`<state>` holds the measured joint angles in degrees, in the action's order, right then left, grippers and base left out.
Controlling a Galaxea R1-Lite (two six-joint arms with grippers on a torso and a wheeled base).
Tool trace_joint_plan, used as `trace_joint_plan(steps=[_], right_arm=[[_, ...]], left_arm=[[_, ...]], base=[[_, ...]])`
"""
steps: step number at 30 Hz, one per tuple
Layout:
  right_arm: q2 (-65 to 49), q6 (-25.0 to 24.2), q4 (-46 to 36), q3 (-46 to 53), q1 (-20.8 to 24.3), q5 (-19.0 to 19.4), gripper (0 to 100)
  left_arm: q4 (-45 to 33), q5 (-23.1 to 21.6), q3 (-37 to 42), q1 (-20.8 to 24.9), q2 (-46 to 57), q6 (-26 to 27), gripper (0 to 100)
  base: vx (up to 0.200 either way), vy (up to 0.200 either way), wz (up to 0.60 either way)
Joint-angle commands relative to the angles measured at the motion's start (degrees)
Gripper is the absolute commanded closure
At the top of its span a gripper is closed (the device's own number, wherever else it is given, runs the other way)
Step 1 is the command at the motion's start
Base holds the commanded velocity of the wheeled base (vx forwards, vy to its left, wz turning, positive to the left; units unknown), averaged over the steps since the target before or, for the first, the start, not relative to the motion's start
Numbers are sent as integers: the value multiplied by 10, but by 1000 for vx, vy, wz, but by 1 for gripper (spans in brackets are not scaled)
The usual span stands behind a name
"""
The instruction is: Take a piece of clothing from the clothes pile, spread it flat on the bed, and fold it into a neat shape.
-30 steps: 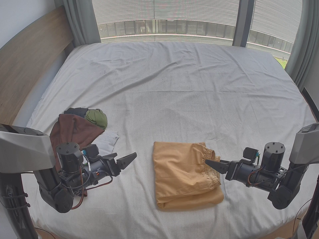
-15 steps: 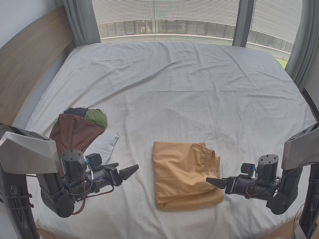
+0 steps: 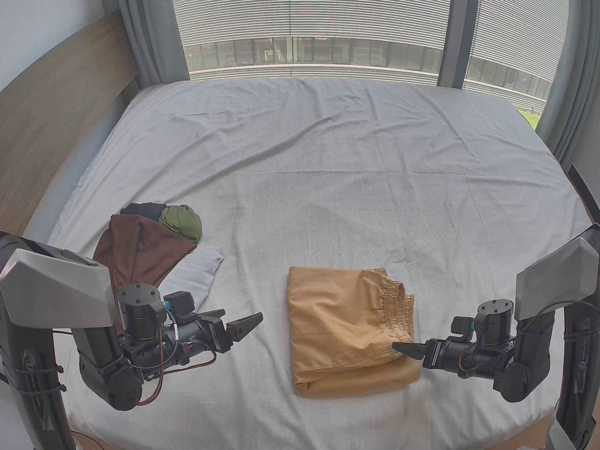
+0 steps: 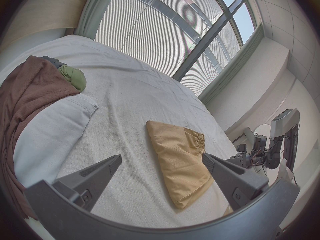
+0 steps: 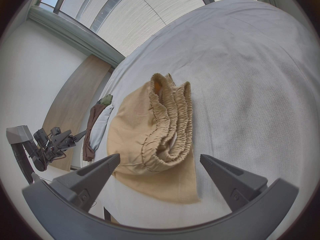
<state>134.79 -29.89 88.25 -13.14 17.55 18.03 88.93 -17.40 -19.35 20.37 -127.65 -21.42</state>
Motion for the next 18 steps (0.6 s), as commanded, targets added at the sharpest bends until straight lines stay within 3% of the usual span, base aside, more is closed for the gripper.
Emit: trace_joint_plan(steps=[1,8,18], right_arm=[[21,-1,0,-7,-1,2,0],[29,-46,1,-35,6,1,0],[29,-57,1,-54,18,-1,0]], left_arm=[[0,0,0,-1,-4,0,0],[0,0,0,-1,-4,0,0],[0,0,0,0,-4,1,0]], base=[[0,0,0],[0,0,0],[0,0,0]])
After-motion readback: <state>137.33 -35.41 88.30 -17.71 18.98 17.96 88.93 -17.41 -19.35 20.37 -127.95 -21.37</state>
